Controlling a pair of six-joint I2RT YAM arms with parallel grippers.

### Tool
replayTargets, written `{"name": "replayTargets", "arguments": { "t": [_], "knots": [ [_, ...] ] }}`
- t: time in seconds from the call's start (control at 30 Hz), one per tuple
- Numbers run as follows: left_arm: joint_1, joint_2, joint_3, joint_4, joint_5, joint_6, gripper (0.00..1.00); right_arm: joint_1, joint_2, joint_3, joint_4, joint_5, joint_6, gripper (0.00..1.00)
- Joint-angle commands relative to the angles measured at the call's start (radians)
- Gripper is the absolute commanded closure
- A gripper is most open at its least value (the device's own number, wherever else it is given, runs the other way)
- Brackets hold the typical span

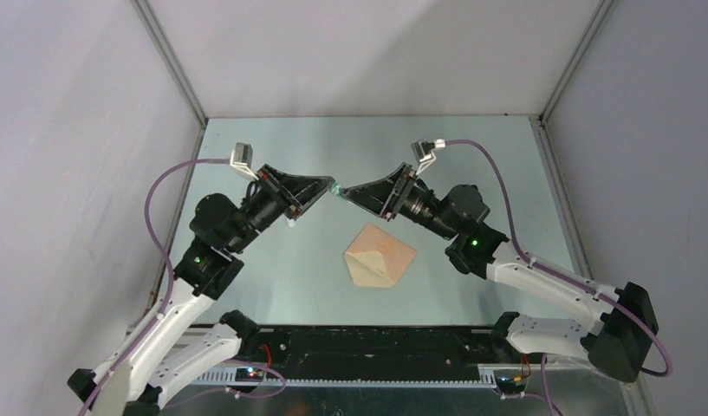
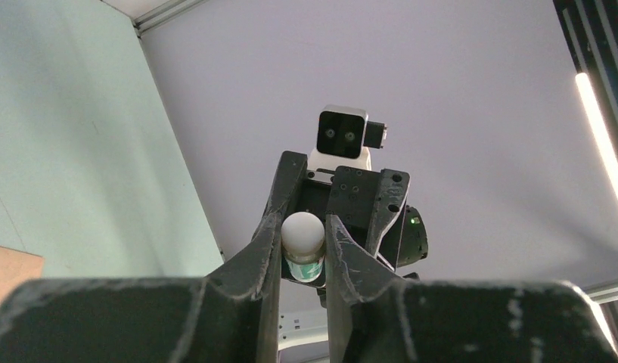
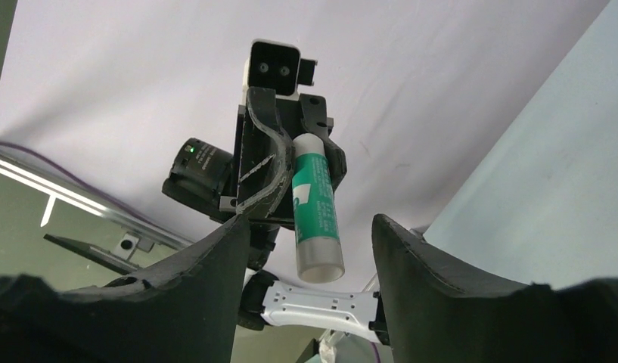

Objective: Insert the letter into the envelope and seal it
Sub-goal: Unscrew the solid glue.

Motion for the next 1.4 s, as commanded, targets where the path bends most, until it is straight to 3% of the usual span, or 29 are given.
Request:
{"name": "replayTargets", "arguments": {
  "t": [0.0,0.27,0.73,1.37],
  "knots": [
    [0.003,0.007,0.05,0.006,0.029,0.038,1.0,0.003,0.033,0.007,0.109,-0.068,-0.016,0.38],
    [0.004,0.018,0.064,-0.001,0.05,0.061,1.0,0.007,0.047,0.006,0.129,-0.075,-0.018,0.43],
    [0.003,0.012,0.053,0.018,0.057,0.059,1.0,-0.005,0.082,0.021,0.169,-0.097,0.011,0.61],
    [0.003,-0.001,0.039,0.026,0.05,0.061,1.0,-0.013,0.109,0.039,0.22,-0.109,0.037,0.65]
  ]
}}
